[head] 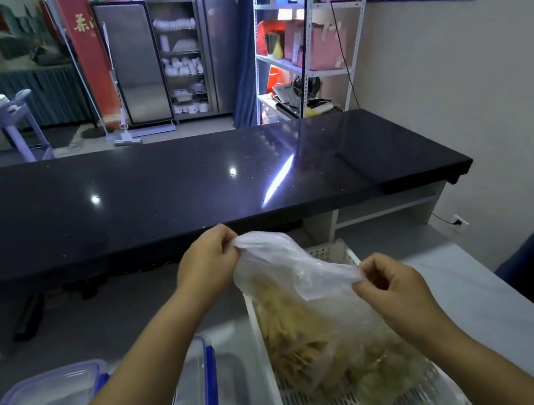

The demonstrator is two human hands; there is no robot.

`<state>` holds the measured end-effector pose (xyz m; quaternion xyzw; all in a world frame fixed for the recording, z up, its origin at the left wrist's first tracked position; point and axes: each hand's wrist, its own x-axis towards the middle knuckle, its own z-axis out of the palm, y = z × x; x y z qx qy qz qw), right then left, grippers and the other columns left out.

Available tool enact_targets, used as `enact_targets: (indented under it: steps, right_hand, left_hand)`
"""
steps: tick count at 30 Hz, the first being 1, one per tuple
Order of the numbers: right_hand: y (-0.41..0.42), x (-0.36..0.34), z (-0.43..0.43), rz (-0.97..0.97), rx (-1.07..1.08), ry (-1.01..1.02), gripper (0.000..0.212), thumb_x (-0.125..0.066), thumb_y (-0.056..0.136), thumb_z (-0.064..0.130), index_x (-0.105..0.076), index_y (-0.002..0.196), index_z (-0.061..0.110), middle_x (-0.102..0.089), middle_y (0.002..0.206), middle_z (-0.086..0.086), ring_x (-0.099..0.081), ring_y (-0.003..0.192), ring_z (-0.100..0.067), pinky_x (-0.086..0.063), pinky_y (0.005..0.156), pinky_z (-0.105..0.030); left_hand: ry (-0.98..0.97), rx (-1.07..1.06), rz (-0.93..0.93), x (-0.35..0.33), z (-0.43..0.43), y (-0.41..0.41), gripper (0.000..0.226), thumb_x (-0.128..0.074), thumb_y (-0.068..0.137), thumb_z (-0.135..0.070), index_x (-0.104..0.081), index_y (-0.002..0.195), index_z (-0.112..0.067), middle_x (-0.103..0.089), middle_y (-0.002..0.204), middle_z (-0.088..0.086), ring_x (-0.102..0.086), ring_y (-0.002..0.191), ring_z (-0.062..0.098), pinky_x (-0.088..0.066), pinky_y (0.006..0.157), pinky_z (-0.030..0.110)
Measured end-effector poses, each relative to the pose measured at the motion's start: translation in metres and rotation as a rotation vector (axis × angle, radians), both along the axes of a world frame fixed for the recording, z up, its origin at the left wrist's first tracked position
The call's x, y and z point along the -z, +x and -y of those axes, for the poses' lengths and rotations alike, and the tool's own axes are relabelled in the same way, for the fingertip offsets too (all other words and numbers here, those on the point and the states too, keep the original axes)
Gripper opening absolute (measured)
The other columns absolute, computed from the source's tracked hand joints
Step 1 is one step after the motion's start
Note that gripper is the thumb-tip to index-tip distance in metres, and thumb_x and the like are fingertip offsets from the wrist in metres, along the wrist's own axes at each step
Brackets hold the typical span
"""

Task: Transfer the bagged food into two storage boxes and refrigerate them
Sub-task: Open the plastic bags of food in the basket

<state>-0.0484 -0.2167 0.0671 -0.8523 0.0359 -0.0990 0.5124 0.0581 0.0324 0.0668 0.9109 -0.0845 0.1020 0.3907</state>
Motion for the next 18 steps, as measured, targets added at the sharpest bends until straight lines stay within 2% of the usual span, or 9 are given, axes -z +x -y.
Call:
enact_targets:
  steps: [3, 4, 6, 8, 11, 15, 17, 18]
  right_hand:
    - [0.008, -0.014, -0.013, 0.015, -0.052, -0.140, 0.024, -0.069, 0.076, 0.016, -0.059, 0.091, 0.032, -0.060, 0.090, 0.013, -0.056, 0.084, -0.005, -0.050, 0.070, -0.021]
    - [0.011, -0.017, -0.018, 0.035, -0.085, -0.195, 0.030, -0.069, 0.075, 0.018, -0.058, 0.099, 0.034, -0.059, 0.097, 0.015, -0.055, 0.092, -0.002, -0.049, 0.076, -0.022]
    - [0.013, -0.023, -0.027, 0.092, -0.119, -0.224, 0.030, -0.069, 0.079, 0.019, -0.060, 0.104, 0.034, -0.061, 0.099, 0.015, -0.056, 0.095, 0.001, -0.049, 0.080, -0.022]
    - [0.012, -0.028, -0.028, 0.158, -0.107, -0.127, 0.023, -0.066, 0.083, 0.013, -0.066, 0.096, 0.032, -0.067, 0.091, 0.012, -0.061, 0.088, -0.001, -0.052, 0.076, -0.023]
    - [0.009, -0.039, -0.018, 0.223, -0.056, 0.079, 0.023, -0.064, 0.086, 0.008, -0.068, 0.085, 0.030, -0.069, 0.080, 0.008, -0.063, 0.072, -0.004, -0.053, 0.066, -0.019]
    - [0.012, -0.052, 0.005, 0.228, 0.073, 0.266, 0.029, -0.060, 0.086, 0.003, -0.062, 0.089, 0.031, -0.067, 0.079, 0.006, -0.061, 0.063, -0.005, -0.055, 0.060, -0.019]
    - [0.015, -0.058, 0.014, 0.203, 0.161, 0.303, 0.035, -0.060, 0.085, 0.001, -0.057, 0.096, 0.035, -0.065, 0.083, 0.006, -0.063, 0.069, -0.001, -0.055, 0.058, -0.018]
    - [0.017, -0.060, 0.019, 0.203, 0.209, 0.285, 0.037, -0.061, 0.085, 0.003, -0.055, 0.103, 0.034, -0.063, 0.089, 0.008, -0.063, 0.074, -0.002, -0.056, 0.059, -0.019]
  left_hand:
    - [-0.021, 0.278, -0.045, -0.011, 0.019, -0.004, 0.027, -0.064, 0.081, -0.018, -0.059, 0.107, -0.026, -0.059, 0.099, -0.010, -0.056, 0.091, 0.005, -0.048, 0.077, 0.023]
    - [0.026, 0.333, -0.036, -0.015, 0.025, -0.004, 0.029, -0.065, 0.081, -0.021, -0.059, 0.108, -0.028, -0.058, 0.099, -0.013, -0.054, 0.092, 0.002, -0.047, 0.078, 0.022]
    - [0.090, 0.330, 0.021, -0.023, 0.033, -0.001, 0.019, -0.064, 0.082, -0.026, -0.063, 0.100, -0.032, -0.058, 0.091, -0.017, -0.055, 0.088, 0.003, -0.047, 0.075, 0.023]
    - [0.041, 0.236, 0.030, -0.035, 0.031, 0.007, 0.006, -0.061, 0.083, -0.027, -0.064, 0.085, -0.032, -0.063, 0.081, -0.015, -0.060, 0.080, 0.008, -0.051, 0.070, 0.031]
    - [-0.032, 0.077, 0.028, -0.052, 0.018, 0.022, 0.012, -0.057, 0.086, -0.027, -0.066, 0.078, -0.026, -0.066, 0.073, -0.008, -0.063, 0.069, 0.016, -0.054, 0.064, 0.039]
    - [0.009, -0.089, 0.067, -0.074, 0.003, 0.035, 0.025, -0.056, 0.087, -0.023, -0.062, 0.064, -0.018, -0.062, 0.064, -0.002, -0.059, 0.063, 0.023, -0.047, 0.062, 0.034]
    - [0.048, -0.119, 0.150, -0.082, 0.000, 0.035, 0.020, -0.055, 0.090, -0.023, -0.064, 0.073, -0.017, -0.065, 0.072, 0.000, -0.060, 0.068, 0.021, -0.049, 0.065, 0.035]
    - [0.070, -0.110, 0.250, -0.086, 0.001, 0.032, 0.014, -0.056, 0.090, -0.022, -0.065, 0.082, -0.016, -0.067, 0.078, 0.000, -0.060, 0.070, 0.019, -0.050, 0.066, 0.036]
